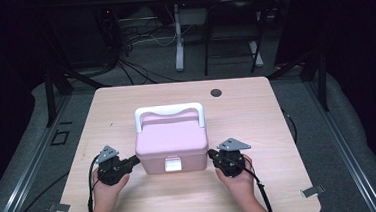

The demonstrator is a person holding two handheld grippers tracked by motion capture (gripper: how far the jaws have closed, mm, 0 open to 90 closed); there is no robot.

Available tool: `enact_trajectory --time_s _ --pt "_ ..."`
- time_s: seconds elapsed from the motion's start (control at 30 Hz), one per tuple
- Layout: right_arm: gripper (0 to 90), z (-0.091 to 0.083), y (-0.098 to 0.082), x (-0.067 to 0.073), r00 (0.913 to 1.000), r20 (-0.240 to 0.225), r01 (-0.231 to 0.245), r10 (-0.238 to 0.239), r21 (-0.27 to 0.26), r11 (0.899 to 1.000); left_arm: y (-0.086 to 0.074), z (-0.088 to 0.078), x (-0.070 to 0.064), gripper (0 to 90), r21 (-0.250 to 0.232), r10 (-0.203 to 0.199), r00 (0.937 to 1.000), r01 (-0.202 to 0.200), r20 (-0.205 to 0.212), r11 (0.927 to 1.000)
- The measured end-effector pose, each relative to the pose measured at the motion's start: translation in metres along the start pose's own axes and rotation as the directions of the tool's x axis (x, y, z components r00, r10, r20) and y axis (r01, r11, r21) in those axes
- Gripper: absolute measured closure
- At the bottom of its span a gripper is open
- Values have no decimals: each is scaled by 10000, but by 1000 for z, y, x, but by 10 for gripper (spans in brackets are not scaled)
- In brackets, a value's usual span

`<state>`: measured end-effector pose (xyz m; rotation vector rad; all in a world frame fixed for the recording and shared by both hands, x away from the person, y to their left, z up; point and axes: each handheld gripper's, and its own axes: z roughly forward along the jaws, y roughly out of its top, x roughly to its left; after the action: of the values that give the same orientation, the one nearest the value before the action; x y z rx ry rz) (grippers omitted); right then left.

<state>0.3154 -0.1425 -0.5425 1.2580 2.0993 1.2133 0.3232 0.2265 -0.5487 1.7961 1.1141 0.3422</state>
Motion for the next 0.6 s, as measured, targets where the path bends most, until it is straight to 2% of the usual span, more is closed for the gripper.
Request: enact_trajectory --time_s 0.1,0.33,0.6 --pt "900 0 0 2 9999 99 109 -109 18 9999 0 0 -3 896 38 106 9998 -106 -186 9999" --pt "900 -3 -1 4 9997 56 229 -229 98 9997 0 -2 -4 900 127 111 9997 -108 -233 9999" --pt "900 -9 -3 6 9987 -33 506 -506 214 9985 0 -3 -6 900 214 141 9999 -140 -69 9997"
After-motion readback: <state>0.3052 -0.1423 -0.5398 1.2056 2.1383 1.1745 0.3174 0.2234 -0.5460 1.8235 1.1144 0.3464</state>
